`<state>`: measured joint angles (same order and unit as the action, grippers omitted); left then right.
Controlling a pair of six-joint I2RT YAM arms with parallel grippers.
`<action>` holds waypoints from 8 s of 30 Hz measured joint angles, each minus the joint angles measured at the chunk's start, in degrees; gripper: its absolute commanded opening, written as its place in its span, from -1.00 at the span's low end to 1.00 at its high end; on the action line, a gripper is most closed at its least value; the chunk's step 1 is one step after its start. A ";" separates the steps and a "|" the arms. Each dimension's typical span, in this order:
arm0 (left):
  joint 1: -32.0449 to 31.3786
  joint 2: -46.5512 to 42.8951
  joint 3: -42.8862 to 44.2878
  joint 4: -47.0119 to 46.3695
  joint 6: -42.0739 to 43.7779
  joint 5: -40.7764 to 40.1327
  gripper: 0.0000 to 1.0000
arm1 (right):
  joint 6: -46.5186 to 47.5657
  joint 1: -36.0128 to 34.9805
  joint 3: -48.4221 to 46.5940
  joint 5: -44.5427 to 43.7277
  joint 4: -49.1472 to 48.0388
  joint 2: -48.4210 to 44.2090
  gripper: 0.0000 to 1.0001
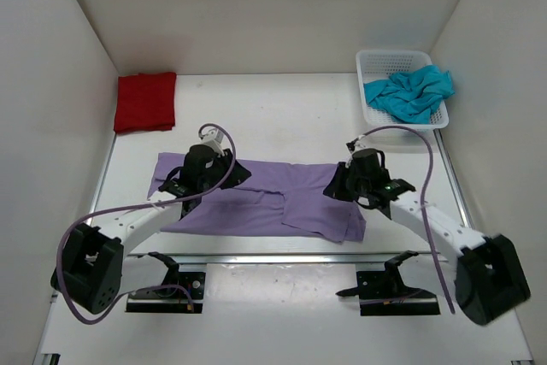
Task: Fold and stack the t-shirts
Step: Rotate the tshirt 90 degrees, then grab the bottom of the folded rectangular tshirt with both arms, then fold the folded rectangular tshirt in 1/3 of the way
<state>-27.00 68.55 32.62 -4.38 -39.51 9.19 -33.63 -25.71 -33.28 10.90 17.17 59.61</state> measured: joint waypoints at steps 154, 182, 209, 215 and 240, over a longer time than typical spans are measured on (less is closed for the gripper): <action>-2.14 -22.53 -18.34 18.99 2.95 1.95 0.52 | 12.76 4.94 -24.90 8.79 0.72 19.76 -0.28; -7.89 -26.25 -18.08 32.70 -1.40 2.12 -0.20 | -5.60 -12.83 15.32 14.25 -4.59 -1.25 -0.33; 2.40 -15.80 -1.38 30.84 0.22 9.09 -1.00 | 0.87 -0.48 0.74 17.62 -2.93 2.43 -0.98; 5.07 -3.63 5.55 22.18 0.98 6.86 -1.00 | 5.90 6.84 -10.45 16.87 -3.63 13.94 -1.00; 12.72 37.18 33.05 9.84 0.96 0.00 -0.93 | 9.68 15.61 -46.14 19.45 -8.52 56.59 -1.00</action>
<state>-14.28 105.73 65.67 5.45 -38.54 9.19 -23.94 -10.11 -79.42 30.35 8.64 116.20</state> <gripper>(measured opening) 0.124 0.009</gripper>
